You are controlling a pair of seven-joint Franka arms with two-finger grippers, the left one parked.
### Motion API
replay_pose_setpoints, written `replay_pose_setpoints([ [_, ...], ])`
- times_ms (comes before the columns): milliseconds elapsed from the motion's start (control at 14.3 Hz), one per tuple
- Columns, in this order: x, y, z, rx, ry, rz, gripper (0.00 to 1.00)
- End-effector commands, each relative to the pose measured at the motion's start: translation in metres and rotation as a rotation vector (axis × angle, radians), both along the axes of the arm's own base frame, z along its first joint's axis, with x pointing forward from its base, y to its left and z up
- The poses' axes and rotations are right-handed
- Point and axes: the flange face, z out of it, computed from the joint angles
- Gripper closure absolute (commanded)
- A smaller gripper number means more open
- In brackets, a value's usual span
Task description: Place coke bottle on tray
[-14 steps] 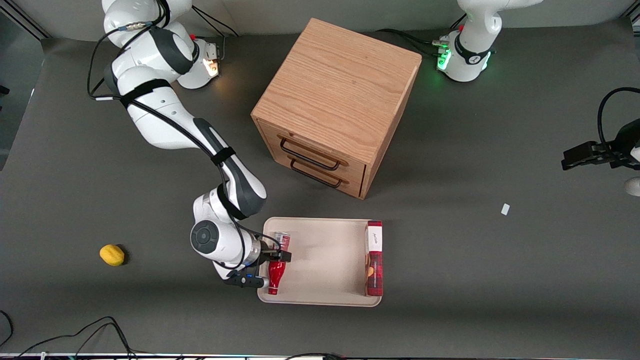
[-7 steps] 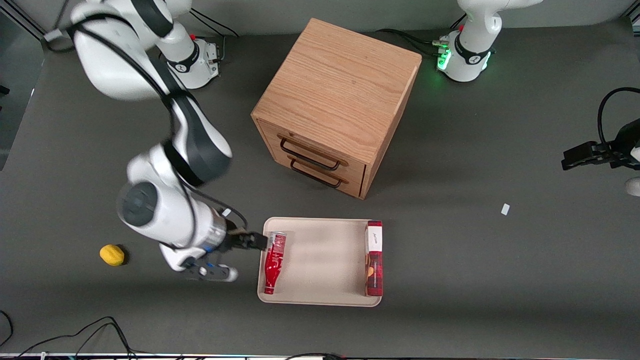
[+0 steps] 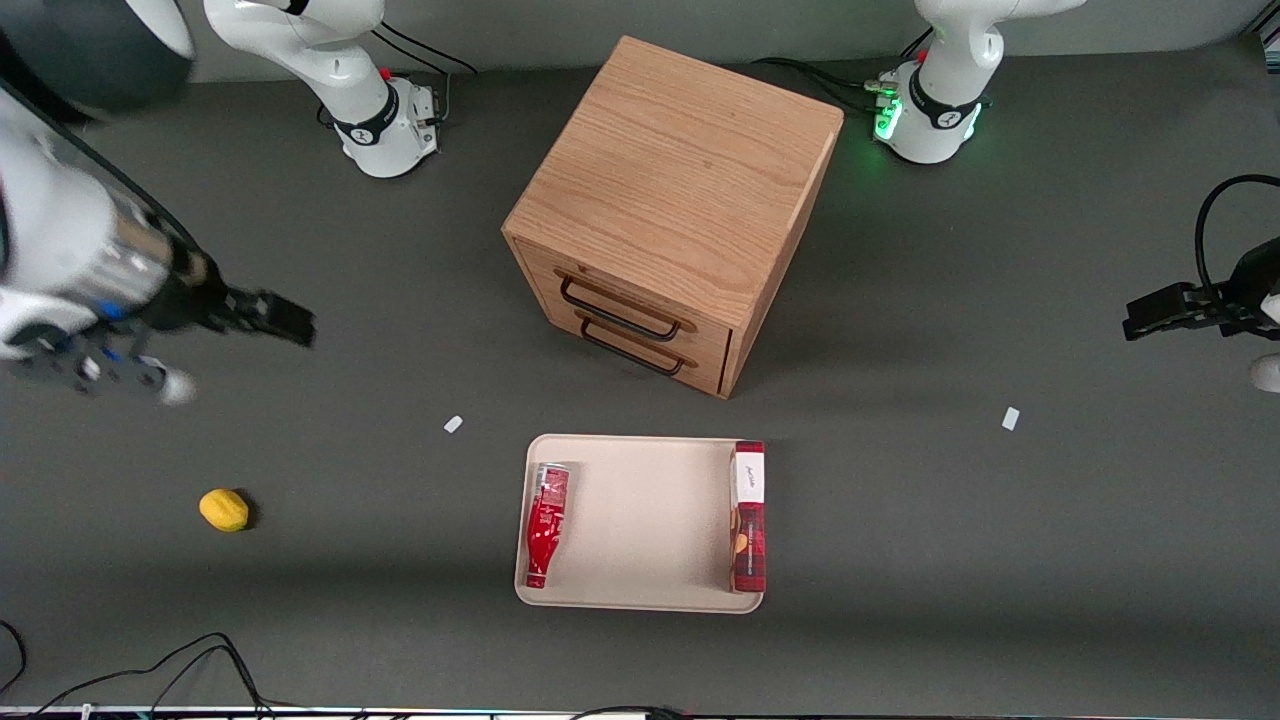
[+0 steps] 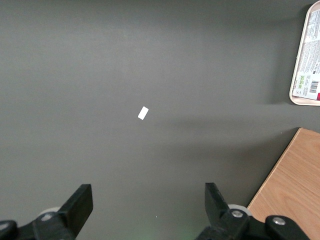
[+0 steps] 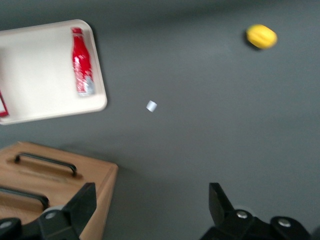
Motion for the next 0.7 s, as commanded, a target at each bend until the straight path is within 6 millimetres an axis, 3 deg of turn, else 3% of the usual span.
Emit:
replay_pose_setpoints([
  [0, -0.078, -0.04, 0.01, -0.021, 0.023, -0.024, 0.0],
  [140, -0.111, -0.063, 0.007, -0.014, 0.004, -0.05, 0.0],
  [350, -0.14, -0.077, -0.009, -0.005, -0.013, -0.06, 0.0],
  [490, -0.139, -0.075, -0.006, -0.002, -0.022, -0.051, 0.0],
  [630, -0.125, -0.074, -0.001, -0.004, -0.025, -0.066, 0.0],
])
